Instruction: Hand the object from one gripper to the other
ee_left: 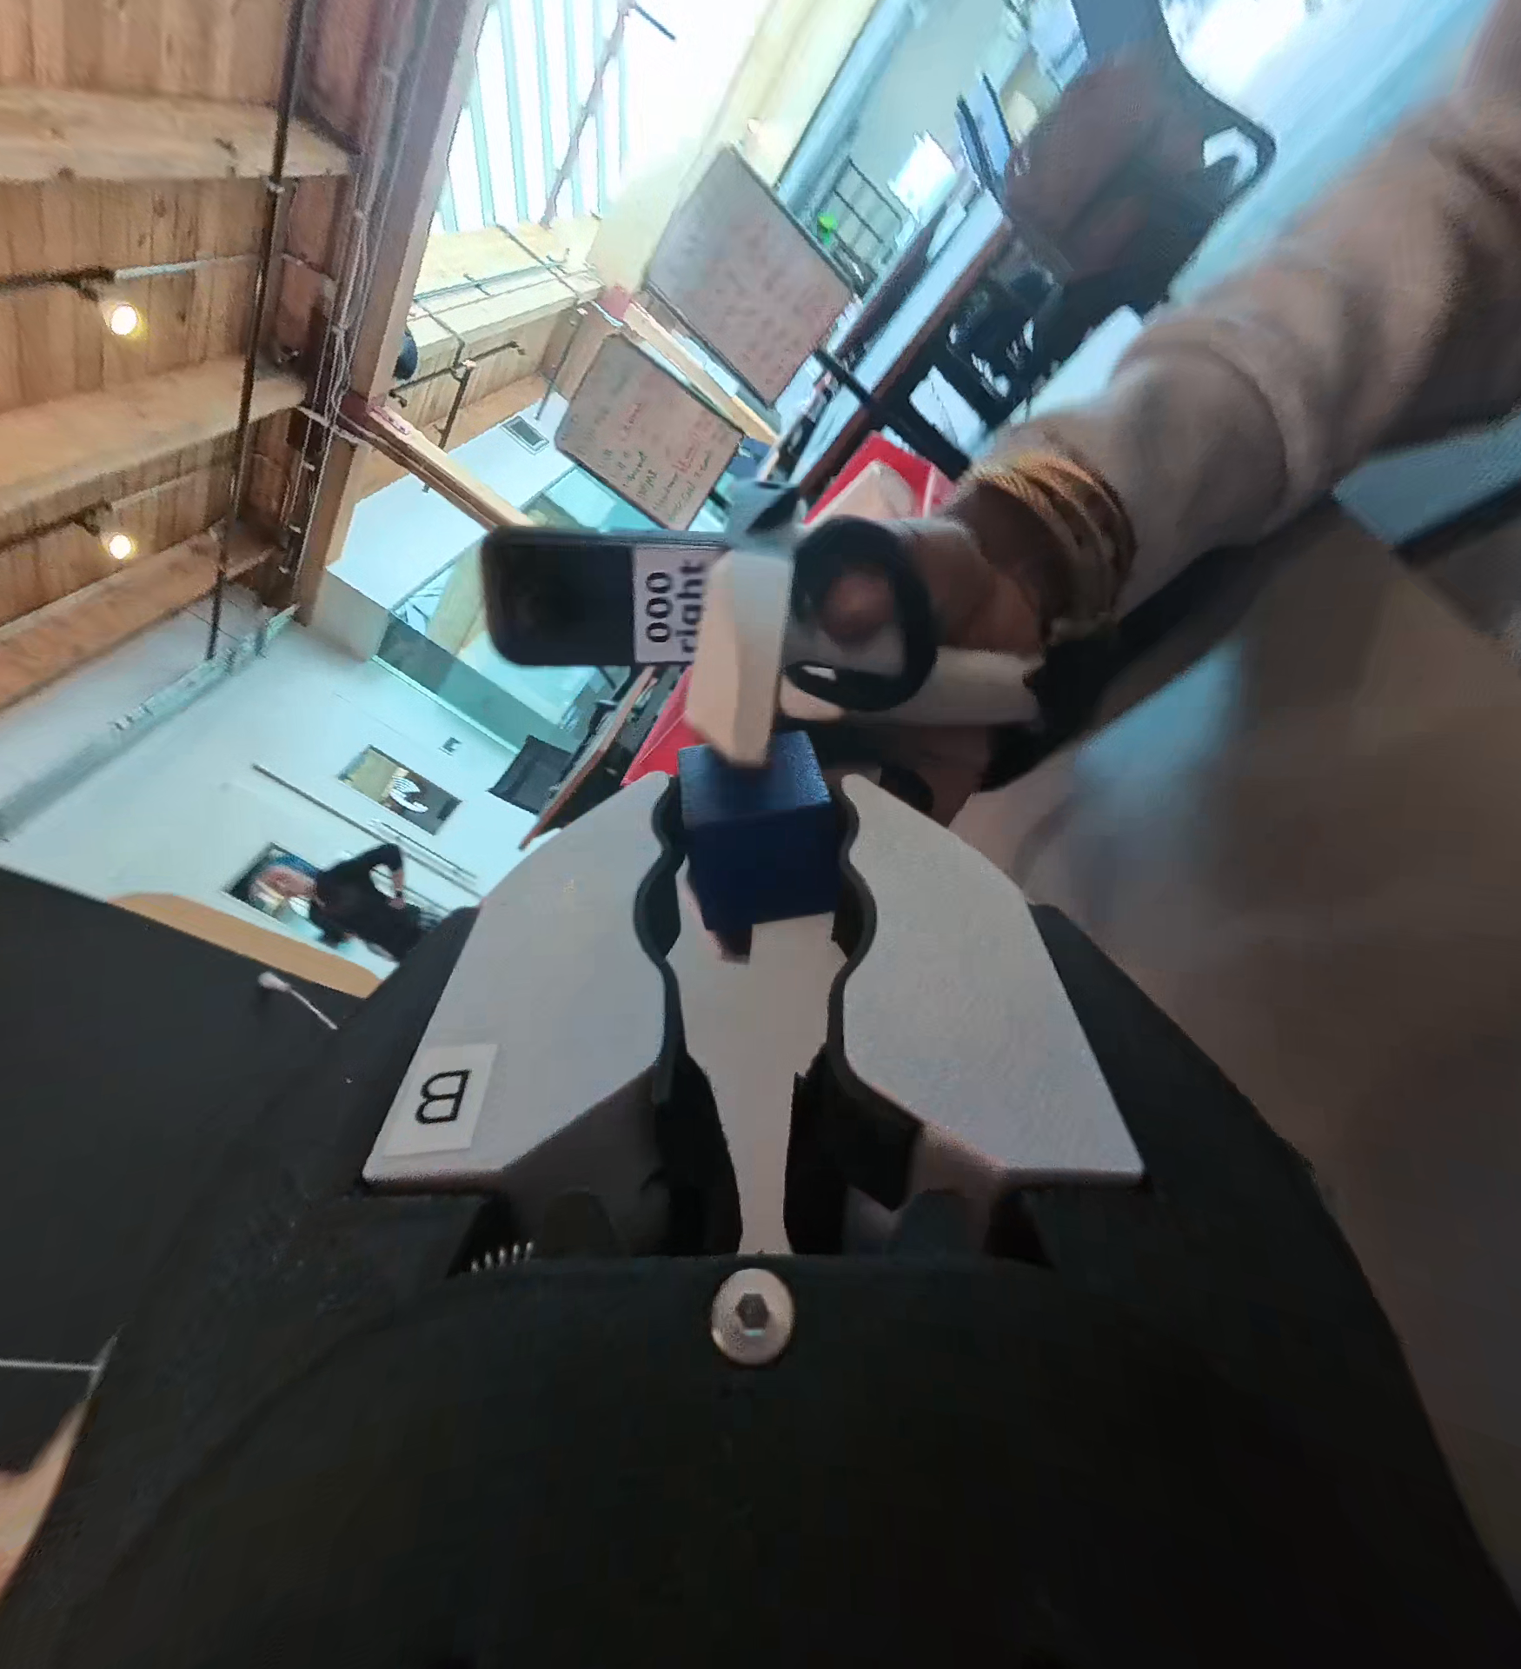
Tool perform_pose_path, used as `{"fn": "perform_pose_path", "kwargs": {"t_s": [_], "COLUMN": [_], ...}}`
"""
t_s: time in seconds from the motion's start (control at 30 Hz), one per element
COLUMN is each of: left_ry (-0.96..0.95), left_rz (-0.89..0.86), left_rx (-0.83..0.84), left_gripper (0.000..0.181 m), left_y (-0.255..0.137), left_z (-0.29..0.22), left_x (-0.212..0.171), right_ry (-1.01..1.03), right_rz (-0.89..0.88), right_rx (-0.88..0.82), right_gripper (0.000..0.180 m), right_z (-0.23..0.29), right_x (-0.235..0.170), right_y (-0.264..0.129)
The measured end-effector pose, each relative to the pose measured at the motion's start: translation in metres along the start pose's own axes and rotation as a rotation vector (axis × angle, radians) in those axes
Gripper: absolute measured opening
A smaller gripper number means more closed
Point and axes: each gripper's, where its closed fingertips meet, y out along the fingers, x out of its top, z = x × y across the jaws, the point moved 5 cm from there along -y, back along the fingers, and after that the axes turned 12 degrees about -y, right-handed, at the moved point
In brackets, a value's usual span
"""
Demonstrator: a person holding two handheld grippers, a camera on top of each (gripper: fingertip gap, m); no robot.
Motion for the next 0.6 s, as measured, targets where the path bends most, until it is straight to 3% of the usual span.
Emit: {"fn": "perform_pose_path", "kwargs": {"t_s": [0.1, 0.2, 0.23, 0.33, 0.4, 0.53, 0.6], "left_ry": [-0.281, -0.700, -0.831, -1.226, -1.332, -1.294, -1.293], "left_rz": [-0.098, -0.208, -0.238, -0.176, -0.145, 0.033, 0.039], "left_rx": [0.001, -0.108, -0.163, -0.364, -0.480, -0.565, -0.608], "left_gripper": [0.029, 0.030, 0.030, 0.029, 0.029, 0.030, 0.030], "left_y": [-0.009, -0.018, -0.020, -0.017, -0.013, -0.005, -0.005], "left_z": [0.017, 0.031, 0.033, 0.028, 0.018, -0.005, -0.009], "left_x": [0.008, 0.010, 0.010, -0.001, -0.002, -0.009, -0.007], "right_ry": [-0.179, -0.641, -0.838, -1.364, -1.561, -1.632, -1.641], "right_rz": [-0.100, -0.126, -0.088, 0.037, 0.089, 0.168, 0.169], "right_rx": [-0.083, -0.289, -0.360, -0.540, -0.554, -0.512, -0.485], "right_gripper": [0.073, 0.101, 0.102, 0.097, 0.084, 0.069, 0.050], "right_z": [0.003, 0.006, 0.008, 0.013, 0.017, 0.017, 0.019], "right_x": [0.010, 0.015, 0.015, 0.008, -0.001, -0.013, -0.016], "right_y": [-0.001, -0.002, -0.001, 0.002, 0.007, 0.014, 0.015]}}
